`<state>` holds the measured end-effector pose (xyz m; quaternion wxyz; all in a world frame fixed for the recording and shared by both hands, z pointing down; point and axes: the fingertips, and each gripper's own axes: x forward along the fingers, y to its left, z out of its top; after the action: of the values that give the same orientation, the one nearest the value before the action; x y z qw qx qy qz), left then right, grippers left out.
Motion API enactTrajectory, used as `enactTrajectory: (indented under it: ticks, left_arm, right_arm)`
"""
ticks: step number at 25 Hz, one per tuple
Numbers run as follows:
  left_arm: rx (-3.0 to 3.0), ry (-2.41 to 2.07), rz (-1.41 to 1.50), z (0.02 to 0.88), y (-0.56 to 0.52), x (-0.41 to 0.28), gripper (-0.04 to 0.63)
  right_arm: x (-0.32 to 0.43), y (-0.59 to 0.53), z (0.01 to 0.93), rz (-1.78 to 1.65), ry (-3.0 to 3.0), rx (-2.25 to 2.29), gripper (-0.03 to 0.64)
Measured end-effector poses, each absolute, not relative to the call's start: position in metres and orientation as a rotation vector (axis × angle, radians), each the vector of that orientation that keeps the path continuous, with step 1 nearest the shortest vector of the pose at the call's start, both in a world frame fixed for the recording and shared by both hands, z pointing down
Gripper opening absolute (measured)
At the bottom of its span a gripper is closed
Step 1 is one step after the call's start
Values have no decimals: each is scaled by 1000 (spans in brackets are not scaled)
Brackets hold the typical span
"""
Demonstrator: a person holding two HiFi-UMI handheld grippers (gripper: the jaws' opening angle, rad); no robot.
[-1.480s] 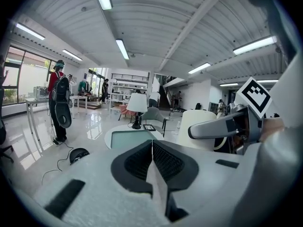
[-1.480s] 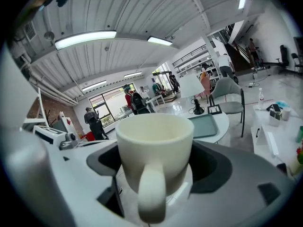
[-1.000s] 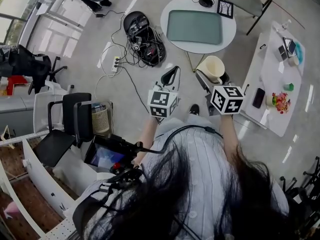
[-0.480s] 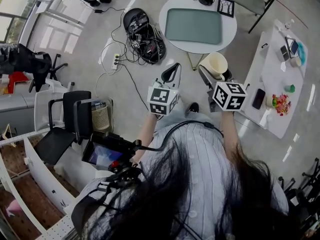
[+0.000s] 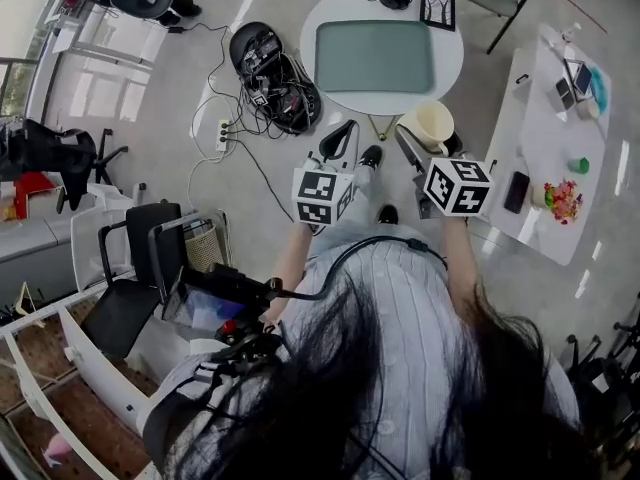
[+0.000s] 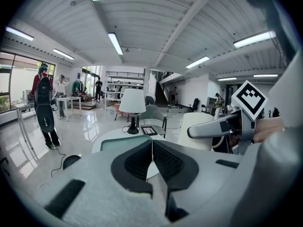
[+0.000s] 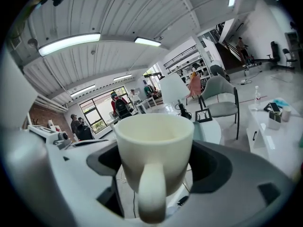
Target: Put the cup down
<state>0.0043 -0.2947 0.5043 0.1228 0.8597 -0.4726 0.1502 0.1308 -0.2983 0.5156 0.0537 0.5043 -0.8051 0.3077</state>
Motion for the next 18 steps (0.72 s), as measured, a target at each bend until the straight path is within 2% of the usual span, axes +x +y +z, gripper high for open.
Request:
enactTrajectory:
  ticks: [18]
  left_arm:
    - [2540,-1182,516,536,-423,8,18]
  right_arm:
    - [151,-412,575,952,-2235,1724,399]
